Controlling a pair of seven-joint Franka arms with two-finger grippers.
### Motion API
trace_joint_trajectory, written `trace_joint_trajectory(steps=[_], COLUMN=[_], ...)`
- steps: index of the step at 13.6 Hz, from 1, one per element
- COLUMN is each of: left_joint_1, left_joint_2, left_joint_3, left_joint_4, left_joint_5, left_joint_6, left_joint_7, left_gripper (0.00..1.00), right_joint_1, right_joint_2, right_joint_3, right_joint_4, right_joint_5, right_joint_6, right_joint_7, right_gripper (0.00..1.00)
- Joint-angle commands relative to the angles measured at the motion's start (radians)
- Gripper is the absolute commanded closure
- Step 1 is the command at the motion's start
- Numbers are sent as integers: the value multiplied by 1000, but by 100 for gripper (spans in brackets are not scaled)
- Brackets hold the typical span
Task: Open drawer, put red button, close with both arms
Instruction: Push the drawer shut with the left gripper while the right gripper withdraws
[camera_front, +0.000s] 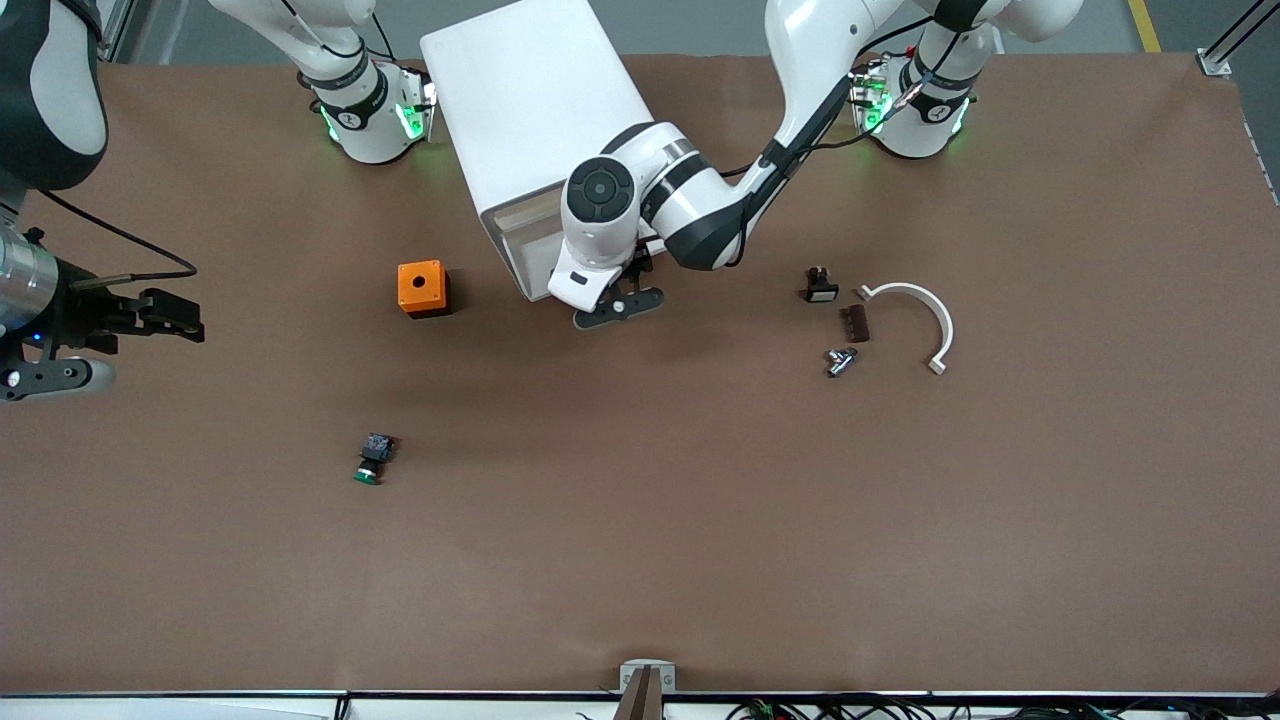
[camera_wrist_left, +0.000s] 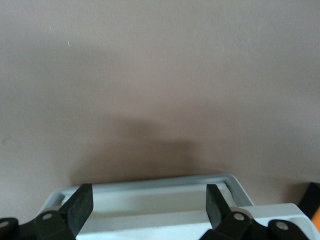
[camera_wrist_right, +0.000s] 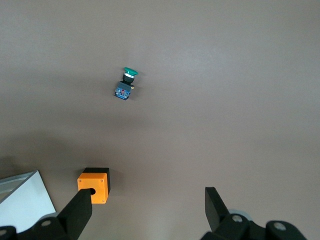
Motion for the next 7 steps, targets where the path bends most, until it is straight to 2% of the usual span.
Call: trace_joint_trajectory(steps=[1,6,7], left_joint_1=[-3,-10,-12], left_joint_2=[-11,1,6], left_joint_3=[2,0,0], left_joint_4=[-10,-18,-18], left_joint_5=[-100,-258,-278], left_joint_6=[-18,-29,-28], left_joint_7=[-13,-8,-8], left_gripper=[1,1,0], right_joint_1=[1,-8,-17], right_joint_2=[-8,-2,-3], right_joint_3=[24,21,11], right_joint_4=[19,22,21], right_joint_5=[-19,19,69], right_joint_6=[-64,-67,-63], right_joint_7=[-18,-15,-13], right_gripper=[0,0,0])
